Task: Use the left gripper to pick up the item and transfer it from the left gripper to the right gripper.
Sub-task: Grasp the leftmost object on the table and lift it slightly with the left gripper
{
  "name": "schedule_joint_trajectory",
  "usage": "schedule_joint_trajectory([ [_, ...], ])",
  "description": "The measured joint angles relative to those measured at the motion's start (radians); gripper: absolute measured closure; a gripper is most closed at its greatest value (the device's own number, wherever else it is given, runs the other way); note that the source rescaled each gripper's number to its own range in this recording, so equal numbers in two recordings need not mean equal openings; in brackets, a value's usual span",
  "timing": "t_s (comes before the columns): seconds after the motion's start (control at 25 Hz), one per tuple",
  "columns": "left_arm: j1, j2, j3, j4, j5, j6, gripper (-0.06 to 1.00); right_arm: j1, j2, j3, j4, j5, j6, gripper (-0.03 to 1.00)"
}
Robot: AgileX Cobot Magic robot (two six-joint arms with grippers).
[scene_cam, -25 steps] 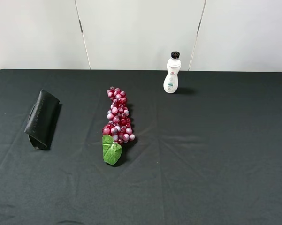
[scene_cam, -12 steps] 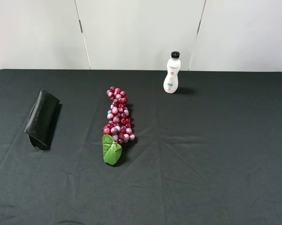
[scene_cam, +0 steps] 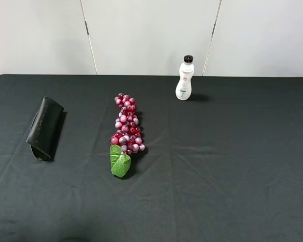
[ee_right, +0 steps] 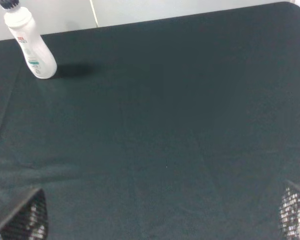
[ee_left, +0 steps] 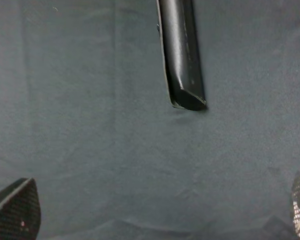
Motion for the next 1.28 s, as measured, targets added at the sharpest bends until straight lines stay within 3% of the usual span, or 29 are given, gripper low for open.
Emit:
schedule_joint_trajectory([
  [0.68,0.0,0.56,0.0,-0.065,-0.262,0.0,-0.05,0.0,0.0,0.0,0.0,0.0,0.0,-0.03],
  [1.28,-0.026,0.875,0.0,-0.105,-0.463,-0.001,-0.05,0.0,0.0,0.0,0.0,0.0,0.0,-0.03],
])
